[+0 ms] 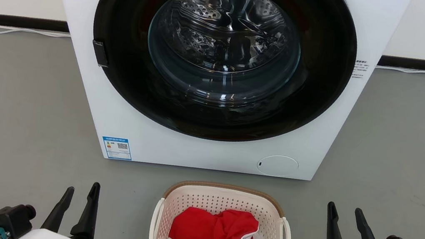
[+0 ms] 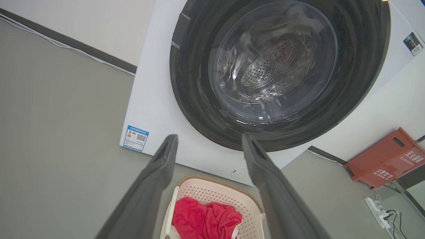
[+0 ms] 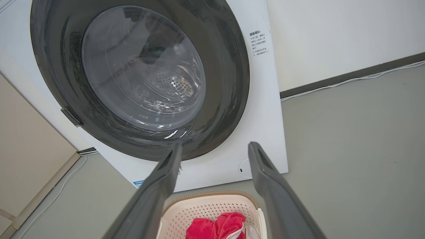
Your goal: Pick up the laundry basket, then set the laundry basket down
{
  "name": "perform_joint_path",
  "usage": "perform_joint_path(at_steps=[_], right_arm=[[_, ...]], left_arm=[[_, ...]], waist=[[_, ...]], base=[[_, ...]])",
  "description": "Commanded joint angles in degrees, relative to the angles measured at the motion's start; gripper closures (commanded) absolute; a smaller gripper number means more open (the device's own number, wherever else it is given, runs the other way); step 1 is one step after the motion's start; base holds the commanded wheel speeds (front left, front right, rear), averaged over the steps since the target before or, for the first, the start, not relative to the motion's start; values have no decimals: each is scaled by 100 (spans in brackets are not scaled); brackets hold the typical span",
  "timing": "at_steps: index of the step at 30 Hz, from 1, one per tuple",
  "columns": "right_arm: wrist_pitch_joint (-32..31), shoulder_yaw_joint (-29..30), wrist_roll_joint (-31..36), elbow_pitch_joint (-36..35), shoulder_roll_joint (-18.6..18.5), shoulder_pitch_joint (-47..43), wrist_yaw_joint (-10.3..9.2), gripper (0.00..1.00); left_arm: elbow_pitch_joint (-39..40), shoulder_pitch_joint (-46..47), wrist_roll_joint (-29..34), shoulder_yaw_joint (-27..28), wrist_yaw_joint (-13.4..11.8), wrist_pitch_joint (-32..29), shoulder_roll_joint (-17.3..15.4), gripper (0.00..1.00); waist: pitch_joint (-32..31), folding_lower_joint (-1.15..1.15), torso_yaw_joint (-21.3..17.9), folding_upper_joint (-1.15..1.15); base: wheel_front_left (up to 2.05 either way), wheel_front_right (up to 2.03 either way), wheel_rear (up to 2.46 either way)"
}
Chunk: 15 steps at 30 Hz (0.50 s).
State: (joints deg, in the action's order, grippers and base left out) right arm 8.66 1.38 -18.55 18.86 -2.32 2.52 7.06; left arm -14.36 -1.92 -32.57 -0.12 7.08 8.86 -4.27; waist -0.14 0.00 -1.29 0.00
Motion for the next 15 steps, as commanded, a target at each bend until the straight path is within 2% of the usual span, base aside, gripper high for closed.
perform_joint_path(at_steps=[1, 15], right_arm=[[104, -112, 176, -123, -50, 192, 32, 0], [339, -40, 1177, -86, -52, 211, 37, 0]], left_arm=[[178, 91, 163, 116, 30, 84, -85, 0], [174, 27, 1073, 101, 35, 319, -117, 0]], waist=[[1, 0, -3, 0], [-1, 0, -2, 0]], base=[[0, 0, 0], [0, 0, 0]])
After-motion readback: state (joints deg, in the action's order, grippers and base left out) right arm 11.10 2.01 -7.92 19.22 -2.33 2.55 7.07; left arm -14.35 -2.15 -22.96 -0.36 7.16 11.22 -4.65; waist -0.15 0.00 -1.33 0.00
